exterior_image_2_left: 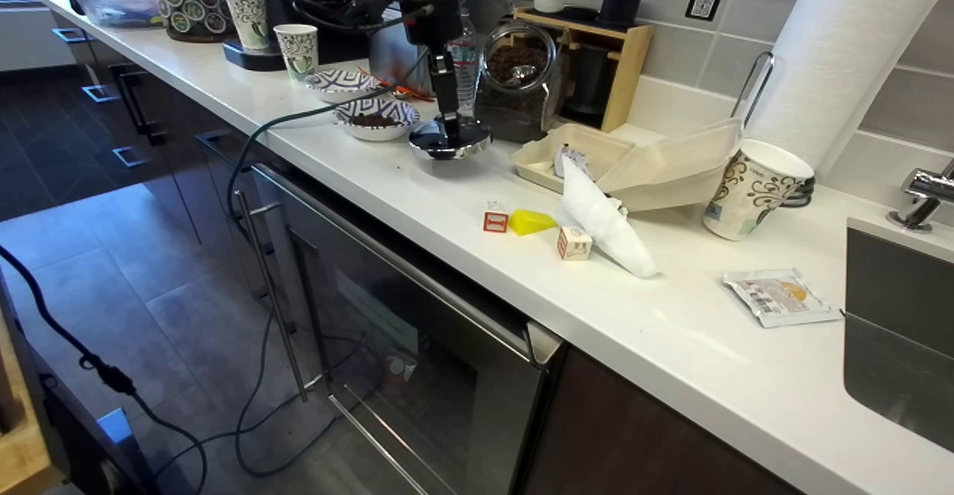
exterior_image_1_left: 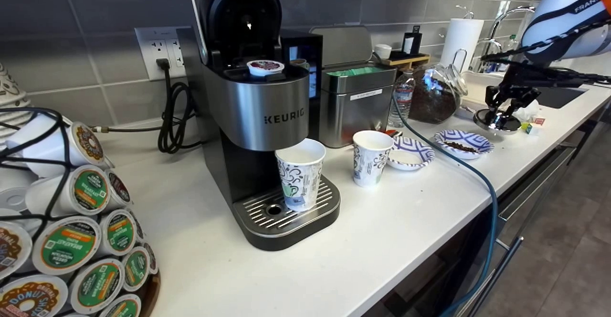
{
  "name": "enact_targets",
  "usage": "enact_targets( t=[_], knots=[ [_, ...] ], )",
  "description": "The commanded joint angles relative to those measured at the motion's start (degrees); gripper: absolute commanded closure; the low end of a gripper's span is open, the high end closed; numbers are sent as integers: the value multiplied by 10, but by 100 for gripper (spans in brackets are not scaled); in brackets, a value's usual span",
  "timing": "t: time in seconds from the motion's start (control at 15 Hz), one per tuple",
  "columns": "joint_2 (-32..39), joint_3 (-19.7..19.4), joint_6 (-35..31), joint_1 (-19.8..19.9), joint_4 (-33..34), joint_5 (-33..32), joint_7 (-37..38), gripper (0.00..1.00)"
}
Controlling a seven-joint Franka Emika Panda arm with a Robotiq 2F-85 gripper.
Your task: Remove the silver lid from the glass coffee jug and put it on the counter
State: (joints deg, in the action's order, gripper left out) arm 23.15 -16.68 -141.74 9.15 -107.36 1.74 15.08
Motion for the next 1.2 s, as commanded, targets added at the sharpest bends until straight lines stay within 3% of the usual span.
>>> enact_targets(
  t=[0.0, 0.2, 0.27, 0.33, 0.4, 0.47, 0.67, 0.8, 1.0, 1.07, 1.13],
  knots=[
    [38, 4, 34, 5, 39, -8, 24, 79],
    [56, 10, 60, 14, 59, 4, 22, 76],
    [62, 12, 67, 16, 66, 8, 23, 32],
    [66, 15, 77, 19, 73, 12, 22, 50],
    [69, 15, 83, 21, 79, 12, 23, 23],
    [67, 16, 90, 24, 83, 15, 23, 21],
    [30, 19, 92, 53, 72, 42, -3, 1],
    [-5, 22, 75, 85, 53, 77, -38, 0],
    [-60, 55, -9, 159, -6, 130, -185, 0],
    [-78, 68, -20, 184, -22, 177, -230, 0],
    [-28, 32, 15, 138, 42, 127, -159, 0]
  ],
)
